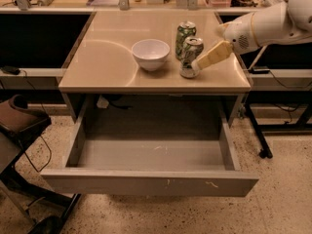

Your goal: Place 7up can into top drawer

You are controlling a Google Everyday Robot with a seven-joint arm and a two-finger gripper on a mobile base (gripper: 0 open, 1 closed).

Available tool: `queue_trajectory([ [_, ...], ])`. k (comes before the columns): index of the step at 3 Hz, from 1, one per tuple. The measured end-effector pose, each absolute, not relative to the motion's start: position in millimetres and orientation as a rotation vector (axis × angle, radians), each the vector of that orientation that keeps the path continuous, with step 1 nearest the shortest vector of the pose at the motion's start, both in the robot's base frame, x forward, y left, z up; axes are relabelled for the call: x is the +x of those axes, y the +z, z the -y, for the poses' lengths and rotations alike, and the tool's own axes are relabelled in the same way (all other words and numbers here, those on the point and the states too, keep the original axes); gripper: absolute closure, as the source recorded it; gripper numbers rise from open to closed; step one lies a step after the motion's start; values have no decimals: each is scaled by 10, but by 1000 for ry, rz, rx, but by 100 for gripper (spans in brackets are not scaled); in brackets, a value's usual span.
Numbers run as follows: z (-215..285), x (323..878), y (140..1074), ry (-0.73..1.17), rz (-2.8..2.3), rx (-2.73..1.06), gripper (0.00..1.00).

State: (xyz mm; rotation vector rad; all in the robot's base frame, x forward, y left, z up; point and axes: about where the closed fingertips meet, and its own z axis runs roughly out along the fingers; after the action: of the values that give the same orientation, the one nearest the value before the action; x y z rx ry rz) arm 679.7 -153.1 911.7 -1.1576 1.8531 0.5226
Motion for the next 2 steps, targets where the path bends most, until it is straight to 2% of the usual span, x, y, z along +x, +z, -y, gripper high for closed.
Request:
queue_trajectory([
  [1, 1279, 7019, 8856, 633, -1864, -1095, 0],
  [2, 1198, 7009, 8737, 652, -1862, -1115, 0],
])
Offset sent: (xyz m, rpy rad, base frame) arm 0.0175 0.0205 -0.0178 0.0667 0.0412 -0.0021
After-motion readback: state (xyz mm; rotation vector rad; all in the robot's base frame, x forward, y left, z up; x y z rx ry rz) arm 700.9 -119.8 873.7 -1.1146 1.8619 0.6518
